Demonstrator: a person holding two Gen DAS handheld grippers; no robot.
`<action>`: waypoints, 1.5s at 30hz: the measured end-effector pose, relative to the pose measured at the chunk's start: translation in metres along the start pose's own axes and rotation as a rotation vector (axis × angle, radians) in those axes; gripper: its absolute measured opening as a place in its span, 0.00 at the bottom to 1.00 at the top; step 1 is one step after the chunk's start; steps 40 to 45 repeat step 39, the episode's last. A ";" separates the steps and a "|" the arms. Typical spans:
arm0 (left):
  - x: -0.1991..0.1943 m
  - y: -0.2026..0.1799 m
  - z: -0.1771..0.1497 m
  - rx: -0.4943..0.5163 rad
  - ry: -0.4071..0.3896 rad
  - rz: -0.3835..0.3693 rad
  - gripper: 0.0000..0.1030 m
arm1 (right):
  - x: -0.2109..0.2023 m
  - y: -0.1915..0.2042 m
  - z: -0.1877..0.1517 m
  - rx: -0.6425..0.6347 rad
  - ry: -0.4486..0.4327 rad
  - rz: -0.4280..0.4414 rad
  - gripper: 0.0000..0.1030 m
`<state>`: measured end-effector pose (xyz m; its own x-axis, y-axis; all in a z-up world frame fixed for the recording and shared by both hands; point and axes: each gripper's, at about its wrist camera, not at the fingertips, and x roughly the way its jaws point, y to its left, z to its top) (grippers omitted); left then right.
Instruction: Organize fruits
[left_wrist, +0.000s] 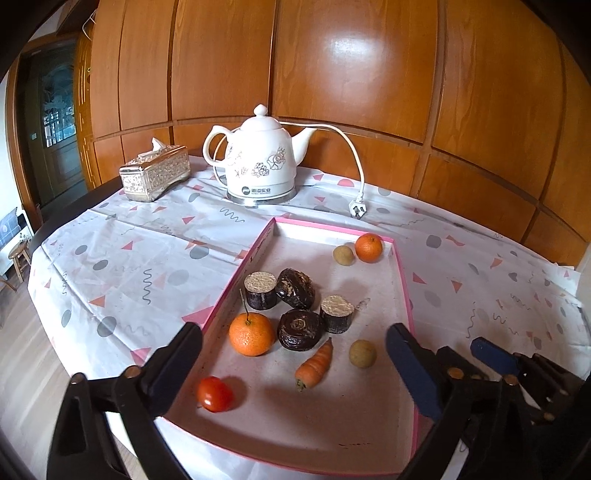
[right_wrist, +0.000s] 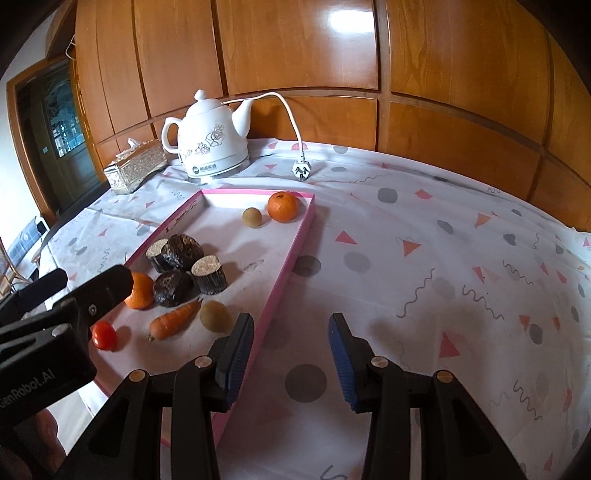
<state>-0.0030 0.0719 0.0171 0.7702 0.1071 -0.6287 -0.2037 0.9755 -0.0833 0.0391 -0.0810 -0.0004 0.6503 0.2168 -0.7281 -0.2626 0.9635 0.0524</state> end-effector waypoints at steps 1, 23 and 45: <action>-0.001 -0.001 0.000 0.000 0.001 0.001 1.00 | -0.001 0.002 -0.001 -0.006 -0.002 -0.002 0.41; -0.008 -0.002 0.000 -0.007 -0.009 0.043 1.00 | -0.003 0.013 -0.006 -0.042 0.003 0.007 0.41; -0.008 0.003 0.001 -0.023 -0.016 0.030 0.99 | -0.002 0.013 -0.008 -0.045 0.005 0.007 0.41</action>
